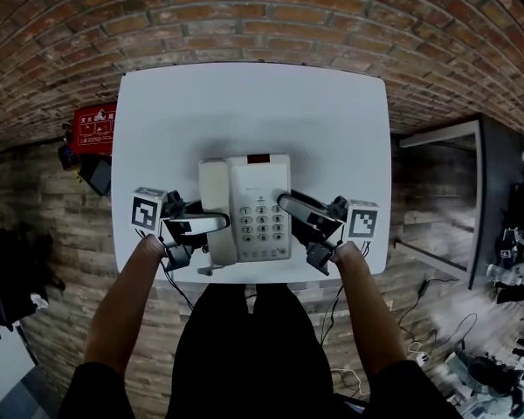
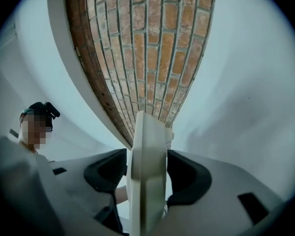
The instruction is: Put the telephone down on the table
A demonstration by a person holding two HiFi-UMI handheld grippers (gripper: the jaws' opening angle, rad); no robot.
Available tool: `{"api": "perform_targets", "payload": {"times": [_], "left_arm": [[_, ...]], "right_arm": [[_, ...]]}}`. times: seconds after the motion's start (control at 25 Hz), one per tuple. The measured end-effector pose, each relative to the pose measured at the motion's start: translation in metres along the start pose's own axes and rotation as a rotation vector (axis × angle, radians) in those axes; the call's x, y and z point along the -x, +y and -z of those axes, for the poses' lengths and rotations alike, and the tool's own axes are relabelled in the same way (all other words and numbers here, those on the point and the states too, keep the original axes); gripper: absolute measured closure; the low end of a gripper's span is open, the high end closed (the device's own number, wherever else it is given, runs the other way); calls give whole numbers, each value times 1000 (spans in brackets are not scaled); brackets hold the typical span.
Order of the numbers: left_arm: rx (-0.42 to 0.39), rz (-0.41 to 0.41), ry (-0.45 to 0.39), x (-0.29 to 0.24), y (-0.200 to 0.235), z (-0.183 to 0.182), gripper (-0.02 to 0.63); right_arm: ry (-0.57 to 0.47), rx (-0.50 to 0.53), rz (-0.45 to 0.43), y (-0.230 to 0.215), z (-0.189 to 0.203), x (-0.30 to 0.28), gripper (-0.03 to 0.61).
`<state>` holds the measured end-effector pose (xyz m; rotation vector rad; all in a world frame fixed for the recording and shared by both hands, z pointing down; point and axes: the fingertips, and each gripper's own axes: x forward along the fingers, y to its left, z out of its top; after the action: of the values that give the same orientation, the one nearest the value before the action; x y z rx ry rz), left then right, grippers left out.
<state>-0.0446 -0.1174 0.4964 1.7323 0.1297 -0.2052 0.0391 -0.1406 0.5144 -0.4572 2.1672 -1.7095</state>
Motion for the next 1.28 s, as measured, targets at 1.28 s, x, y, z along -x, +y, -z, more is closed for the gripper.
{"api": "perform_targets", "payload": {"times": [1.28], "left_arm": [[26,-165,-73,17,62,-28,193]], "right_arm": [[-188,-83,36,-68,-16,31,365]]}}
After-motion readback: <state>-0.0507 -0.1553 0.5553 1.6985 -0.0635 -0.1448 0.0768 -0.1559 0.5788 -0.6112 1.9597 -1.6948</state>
